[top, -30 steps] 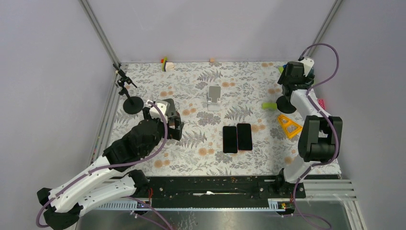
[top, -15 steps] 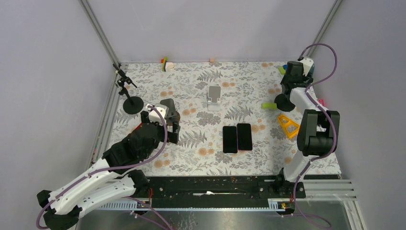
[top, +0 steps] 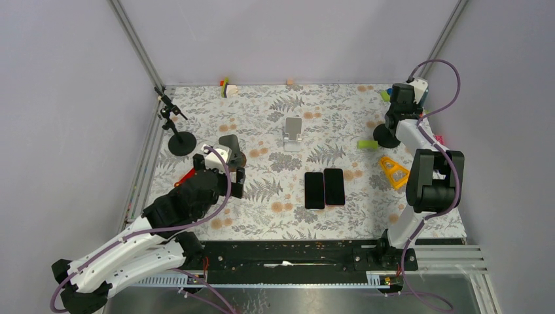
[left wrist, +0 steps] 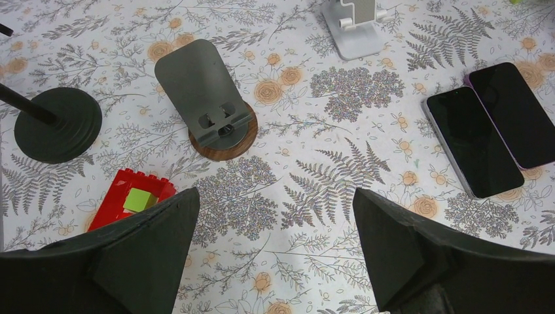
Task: Remove the phone from the phone stand
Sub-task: Pick up the phone stand with the phone at the center of the board.
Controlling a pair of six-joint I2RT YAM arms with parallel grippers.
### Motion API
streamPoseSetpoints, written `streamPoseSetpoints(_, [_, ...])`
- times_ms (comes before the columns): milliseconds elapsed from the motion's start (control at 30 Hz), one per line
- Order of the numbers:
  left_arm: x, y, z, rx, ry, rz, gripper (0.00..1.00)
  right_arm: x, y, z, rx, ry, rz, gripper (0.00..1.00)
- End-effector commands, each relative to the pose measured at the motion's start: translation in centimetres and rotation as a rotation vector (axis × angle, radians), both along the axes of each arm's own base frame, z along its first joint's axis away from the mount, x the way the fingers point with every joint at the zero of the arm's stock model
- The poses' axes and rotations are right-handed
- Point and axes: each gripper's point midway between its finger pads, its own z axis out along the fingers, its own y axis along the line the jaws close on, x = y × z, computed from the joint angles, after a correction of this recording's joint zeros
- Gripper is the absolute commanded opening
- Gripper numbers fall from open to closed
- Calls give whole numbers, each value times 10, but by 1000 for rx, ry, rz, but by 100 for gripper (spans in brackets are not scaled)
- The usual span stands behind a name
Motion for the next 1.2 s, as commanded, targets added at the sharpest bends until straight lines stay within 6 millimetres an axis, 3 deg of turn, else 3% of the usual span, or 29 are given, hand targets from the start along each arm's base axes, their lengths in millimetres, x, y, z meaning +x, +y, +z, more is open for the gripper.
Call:
streamPoseSetpoints(0, [5, 3, 8, -20, -30, 28, 99, 9, -3, 24, -6, -58, -11, 13])
streamPoseSetpoints(233, [5, 3, 8, -20, -34, 30, 99, 4, 0, 39, -4, -73, 9, 0])
streamPoseSetpoints(700, [6, 1, 8, -14, -31, 26, 99, -9, 7, 84, -6, -162, 45, 0])
streamPoseSetpoints(967, [6, 1, 8, -17, -30, 24, 99, -10, 28, 104, -96, -186, 113, 0])
streamPoseSetpoints(1167, [5, 1, 8, -18, -31, 27, 99, -11, 71, 143, -136, -244, 199, 0])
